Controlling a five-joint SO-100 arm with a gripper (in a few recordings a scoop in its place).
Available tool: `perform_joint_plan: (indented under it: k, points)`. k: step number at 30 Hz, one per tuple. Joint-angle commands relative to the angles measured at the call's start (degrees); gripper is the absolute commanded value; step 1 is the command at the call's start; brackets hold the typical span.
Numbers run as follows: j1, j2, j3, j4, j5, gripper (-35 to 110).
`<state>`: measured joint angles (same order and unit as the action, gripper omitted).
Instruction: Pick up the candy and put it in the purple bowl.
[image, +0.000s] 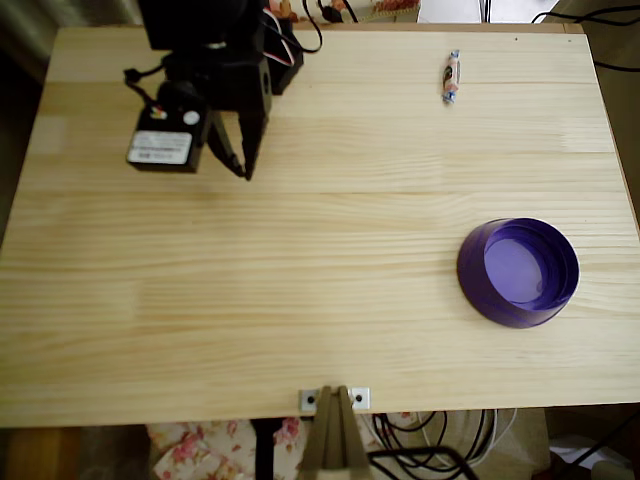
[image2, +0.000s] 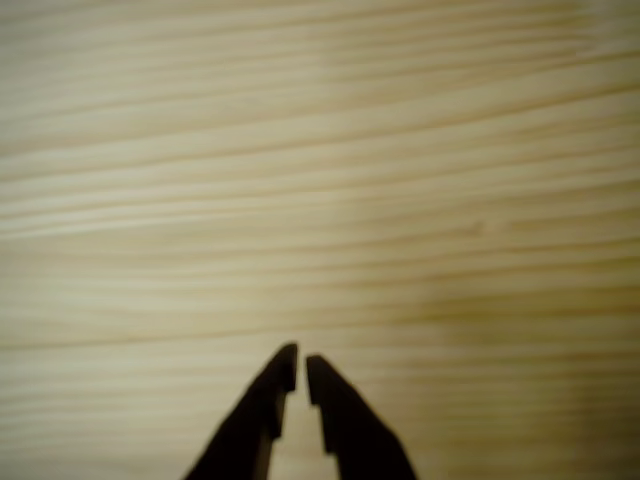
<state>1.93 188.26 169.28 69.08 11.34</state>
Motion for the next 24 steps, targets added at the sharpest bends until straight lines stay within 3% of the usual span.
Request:
perform_joint_plan:
  k: [1, 15, 24]
  points:
    - [-1.76, 0.79, -6.5, 1.76, 3.08, 0]
    - [-16.88, 0.7, -13.27, 2.99, 15.64, 0]
    - [-23.2, -1.76, -18.72, 3.25, 17.67, 0]
